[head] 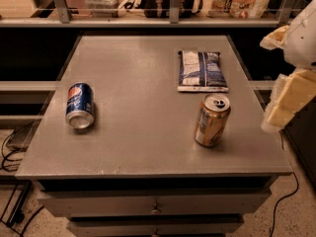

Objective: Pick pepsi can

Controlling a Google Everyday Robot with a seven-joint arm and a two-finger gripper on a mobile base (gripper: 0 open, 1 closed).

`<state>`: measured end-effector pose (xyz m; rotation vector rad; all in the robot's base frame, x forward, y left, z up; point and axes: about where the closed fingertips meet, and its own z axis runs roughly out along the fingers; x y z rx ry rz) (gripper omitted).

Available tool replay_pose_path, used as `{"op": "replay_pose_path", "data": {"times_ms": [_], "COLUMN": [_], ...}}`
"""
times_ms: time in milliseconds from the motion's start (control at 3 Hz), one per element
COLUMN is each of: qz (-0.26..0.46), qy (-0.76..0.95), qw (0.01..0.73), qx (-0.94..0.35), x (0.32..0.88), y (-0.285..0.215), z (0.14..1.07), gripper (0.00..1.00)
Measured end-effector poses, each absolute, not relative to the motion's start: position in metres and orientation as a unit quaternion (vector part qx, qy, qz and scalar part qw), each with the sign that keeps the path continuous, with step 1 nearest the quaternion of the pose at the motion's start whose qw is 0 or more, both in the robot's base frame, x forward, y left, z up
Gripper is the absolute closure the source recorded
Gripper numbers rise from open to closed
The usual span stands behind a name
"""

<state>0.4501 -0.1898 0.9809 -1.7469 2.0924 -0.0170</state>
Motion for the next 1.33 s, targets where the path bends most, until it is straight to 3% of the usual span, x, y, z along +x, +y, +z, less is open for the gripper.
{"op": "replay_pose_path", "data": {"times_ms": [333,1000,1333], "qz": [0.027,0.125,0.125], "qy": [0.717,0.634,0.634], "qw": [0.252,0.291,0.291], "qx": [-0.649,-0.705,-0.705], "x": [0.464,0.491,0.491], "y": [-0.162,-0.053,-0.053], "z": [0.985,0.980,0.980], "gripper": [0.00,0.00,0.00]}}
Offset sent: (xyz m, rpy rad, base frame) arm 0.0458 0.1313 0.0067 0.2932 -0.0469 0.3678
